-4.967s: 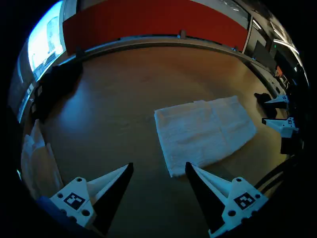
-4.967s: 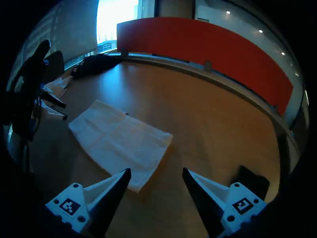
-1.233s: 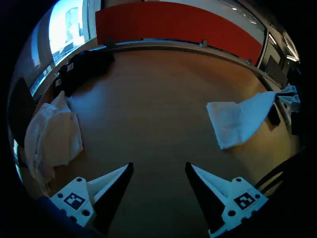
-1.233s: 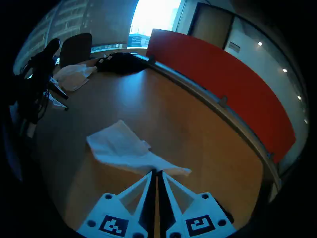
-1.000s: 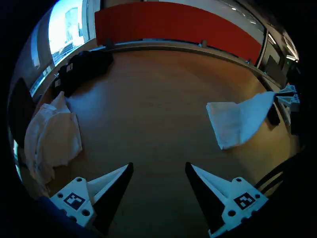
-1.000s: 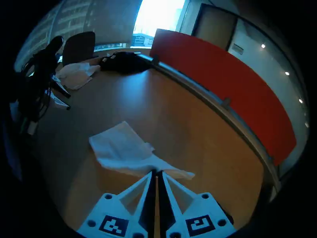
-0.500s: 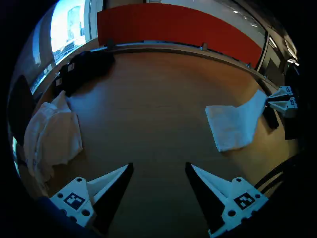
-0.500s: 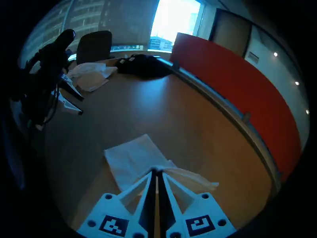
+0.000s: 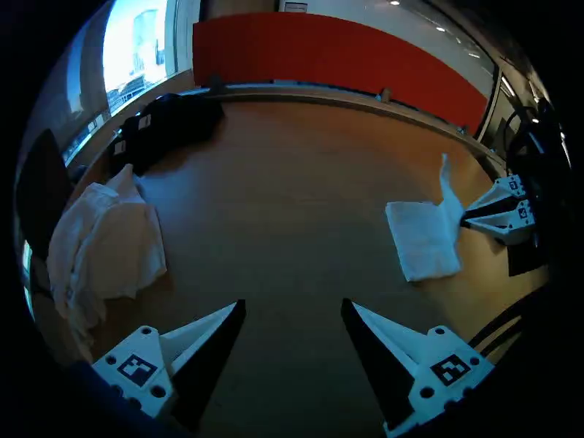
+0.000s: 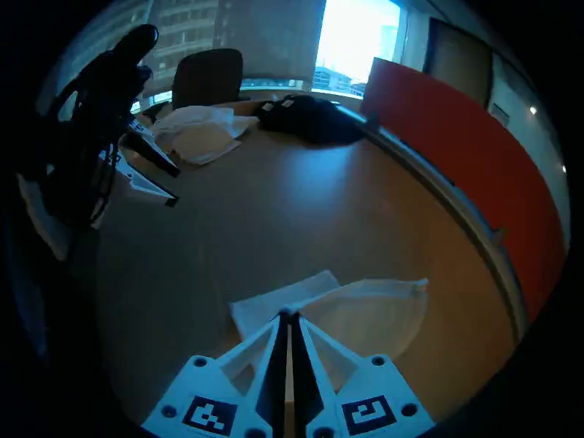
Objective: Fold towel
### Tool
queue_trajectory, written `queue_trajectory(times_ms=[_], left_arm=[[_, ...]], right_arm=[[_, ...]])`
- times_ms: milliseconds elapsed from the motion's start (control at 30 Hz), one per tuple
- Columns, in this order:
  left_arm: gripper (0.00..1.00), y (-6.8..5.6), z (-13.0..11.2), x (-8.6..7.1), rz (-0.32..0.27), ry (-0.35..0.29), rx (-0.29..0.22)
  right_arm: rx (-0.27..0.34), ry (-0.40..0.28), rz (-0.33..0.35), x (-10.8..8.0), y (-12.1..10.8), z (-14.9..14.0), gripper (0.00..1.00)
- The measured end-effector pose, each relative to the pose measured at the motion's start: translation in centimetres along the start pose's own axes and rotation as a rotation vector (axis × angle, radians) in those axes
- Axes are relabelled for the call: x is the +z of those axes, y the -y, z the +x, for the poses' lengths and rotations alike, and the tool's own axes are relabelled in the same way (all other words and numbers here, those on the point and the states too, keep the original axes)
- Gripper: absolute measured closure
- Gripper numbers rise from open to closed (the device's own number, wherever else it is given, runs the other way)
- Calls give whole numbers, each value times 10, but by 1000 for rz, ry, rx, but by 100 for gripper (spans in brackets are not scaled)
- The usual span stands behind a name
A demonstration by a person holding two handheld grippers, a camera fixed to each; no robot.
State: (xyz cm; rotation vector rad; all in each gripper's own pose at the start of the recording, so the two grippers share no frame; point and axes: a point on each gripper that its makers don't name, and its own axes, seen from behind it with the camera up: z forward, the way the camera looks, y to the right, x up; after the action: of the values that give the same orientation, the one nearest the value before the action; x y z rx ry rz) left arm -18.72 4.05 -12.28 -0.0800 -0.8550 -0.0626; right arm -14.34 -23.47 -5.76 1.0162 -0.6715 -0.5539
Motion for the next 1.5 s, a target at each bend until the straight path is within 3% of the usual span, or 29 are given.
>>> queue_trajectory(times_ms=[267, 533, 600, 667, 800, 867, 1500], left_arm=[[3, 9, -5, -2, 12, 2, -15], [3, 9, -5, 0, 10, 2, -13], [3, 8, -4, 0, 10, 2, -11], [3, 8, -3, 0, 10, 2, -9], [3, 8, -1, 0, 10, 1, -6], [3, 7, -1, 0, 10, 0, -6], [3, 4, 0, 1, 10, 2, -2]], right_arm=[[12, 37, 52, 21, 16, -10, 95], [32, 47, 58, 21, 16, -15, 95], [40, 49, 59, 19, 16, -17, 91], [52, 53, 61, 18, 17, -19, 77], [79, 66, 57, 15, 17, -28, 34], [88, 71, 44, 13, 15, -33, 31], [152, 150, -28, 3, 6, -97, 30]])
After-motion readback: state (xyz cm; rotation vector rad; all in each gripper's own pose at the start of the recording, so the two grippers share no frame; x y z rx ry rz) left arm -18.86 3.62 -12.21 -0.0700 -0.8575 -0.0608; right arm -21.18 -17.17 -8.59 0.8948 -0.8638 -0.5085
